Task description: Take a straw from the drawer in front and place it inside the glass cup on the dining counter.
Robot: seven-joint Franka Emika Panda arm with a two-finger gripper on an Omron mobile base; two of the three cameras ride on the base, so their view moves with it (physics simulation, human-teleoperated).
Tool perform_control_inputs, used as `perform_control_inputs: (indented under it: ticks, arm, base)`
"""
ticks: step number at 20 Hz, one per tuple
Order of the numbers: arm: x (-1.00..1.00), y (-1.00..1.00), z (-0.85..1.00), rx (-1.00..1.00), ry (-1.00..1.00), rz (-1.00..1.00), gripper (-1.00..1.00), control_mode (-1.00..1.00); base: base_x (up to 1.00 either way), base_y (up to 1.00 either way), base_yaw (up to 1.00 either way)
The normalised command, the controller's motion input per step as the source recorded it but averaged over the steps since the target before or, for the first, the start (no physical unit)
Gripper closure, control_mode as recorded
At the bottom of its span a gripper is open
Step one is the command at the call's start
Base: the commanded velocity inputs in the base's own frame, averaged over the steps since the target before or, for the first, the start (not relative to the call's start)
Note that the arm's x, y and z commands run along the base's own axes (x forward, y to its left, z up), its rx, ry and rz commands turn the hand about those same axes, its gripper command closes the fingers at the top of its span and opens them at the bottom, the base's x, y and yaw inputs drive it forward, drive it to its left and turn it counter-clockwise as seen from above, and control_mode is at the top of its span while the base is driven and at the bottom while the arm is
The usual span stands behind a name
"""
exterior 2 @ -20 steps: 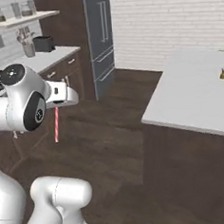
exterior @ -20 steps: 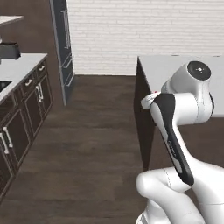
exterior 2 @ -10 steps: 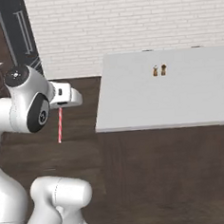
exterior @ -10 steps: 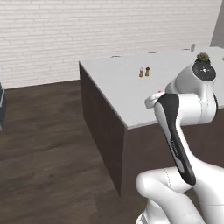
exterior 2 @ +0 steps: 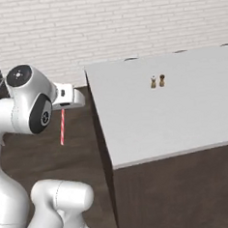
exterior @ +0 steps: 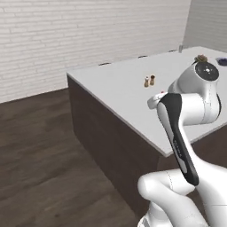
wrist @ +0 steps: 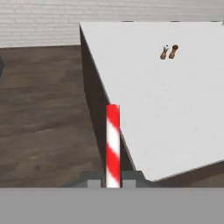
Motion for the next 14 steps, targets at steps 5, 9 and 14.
perform_control_inputs:
  ticks: [5,9,14]
  arm:
    - [0.0,0.0,0.0,0.0,0.0,0.0,1.0,1.0]
    - [0.0,0.0,0.0,0.0,0.0,0.0,1.0,1.0]
    - [0.0,0.0,0.0,0.0,0.0,0.0,1.0,1.0]
  base:
    - [0.63,1.0,-0.36]
    - [0.95,1.0,-0.34]
    - [0.99,1.0,-0.33]
